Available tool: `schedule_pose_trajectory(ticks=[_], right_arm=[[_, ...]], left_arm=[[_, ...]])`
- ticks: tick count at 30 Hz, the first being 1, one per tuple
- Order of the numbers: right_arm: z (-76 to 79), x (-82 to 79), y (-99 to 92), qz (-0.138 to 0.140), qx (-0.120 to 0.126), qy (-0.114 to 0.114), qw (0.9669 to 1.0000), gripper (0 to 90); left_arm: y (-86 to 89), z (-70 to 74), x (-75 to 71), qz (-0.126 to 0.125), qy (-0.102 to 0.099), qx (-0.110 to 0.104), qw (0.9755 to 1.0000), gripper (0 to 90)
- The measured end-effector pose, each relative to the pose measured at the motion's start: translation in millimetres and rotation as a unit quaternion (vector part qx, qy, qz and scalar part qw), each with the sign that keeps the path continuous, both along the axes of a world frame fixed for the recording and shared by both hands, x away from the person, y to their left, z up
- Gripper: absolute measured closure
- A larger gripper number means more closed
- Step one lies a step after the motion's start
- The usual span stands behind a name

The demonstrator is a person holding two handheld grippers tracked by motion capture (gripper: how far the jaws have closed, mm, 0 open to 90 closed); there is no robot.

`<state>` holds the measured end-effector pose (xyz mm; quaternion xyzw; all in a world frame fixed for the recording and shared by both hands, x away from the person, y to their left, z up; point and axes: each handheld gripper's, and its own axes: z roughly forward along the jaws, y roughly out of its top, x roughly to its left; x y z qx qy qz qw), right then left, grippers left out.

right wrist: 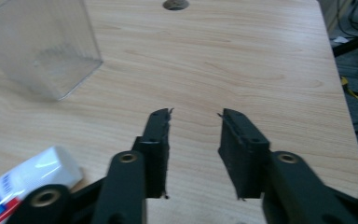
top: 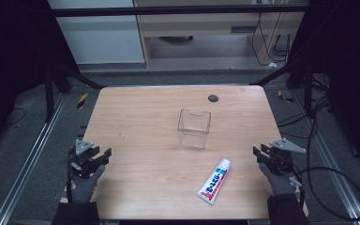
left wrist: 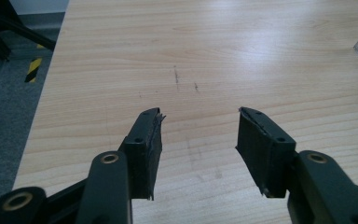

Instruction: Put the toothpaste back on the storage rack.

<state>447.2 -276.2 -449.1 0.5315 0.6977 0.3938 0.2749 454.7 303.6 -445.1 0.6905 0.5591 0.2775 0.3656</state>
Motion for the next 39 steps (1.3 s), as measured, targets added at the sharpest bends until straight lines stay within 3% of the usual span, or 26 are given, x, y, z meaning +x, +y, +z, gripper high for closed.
schedule_pose_trajectory(ticks=[9, 11, 14, 16, 22, 26, 37, 39], right_arm=[[11.0, -16.0, 21.1, 0.077, 0.006, 0.016, 0.9969, 81.6], [13.5, -19.5, 30.6, 0.108, 0.003, 0.022, 0.9939, 86.4], [13.9, -21.4, 35.9, 0.126, 0.003, 0.027, 0.9916, 89.0], [11.6, -23.6, 42.0, 0.150, 0.005, 0.040, 0.9879, 90.0], [7.8, -27.4, 53.8, 0.177, -0.003, 0.061, 0.9824, 90.0], [1.2, -34.5, 67.2, 0.213, -0.010, 0.086, 0.9731, 90.0], [-16.9, -41.9, 88.5, 0.248, -0.033, 0.125, 0.9600, 90.0], [-18.5, -42.4, 89.6, 0.251, -0.037, 0.126, 0.9591, 90.0]], left_arm=[[-1.7, -4.5, 0.2, -0.007, 0.004, -0.003, 1.0000, 49.1], [-3.8, -5.7, 1.0, -0.014, 0.003, 0.001, 0.9999, 47.7], [-6.0, -6.2, 1.6, -0.015, 0.005, 0.001, 0.9999, 47.5], [-9.8, -7.0, 2.2, -0.019, 0.006, 0.006, 0.9998, 46.9], [-11.6, -9.5, 3.5, -0.023, 0.010, 0.010, 0.9996, 45.7], [-12.2, -10.9, 4.1, -0.025, 0.013, 0.013, 0.9995, 44.4], [-14.0, -12.2, 4.5, -0.027, 0.015, 0.019, 0.9993, 43.5], [-14.0, -12.2, 4.5, -0.027, 0.015, 0.019, 0.9993, 43.5]])
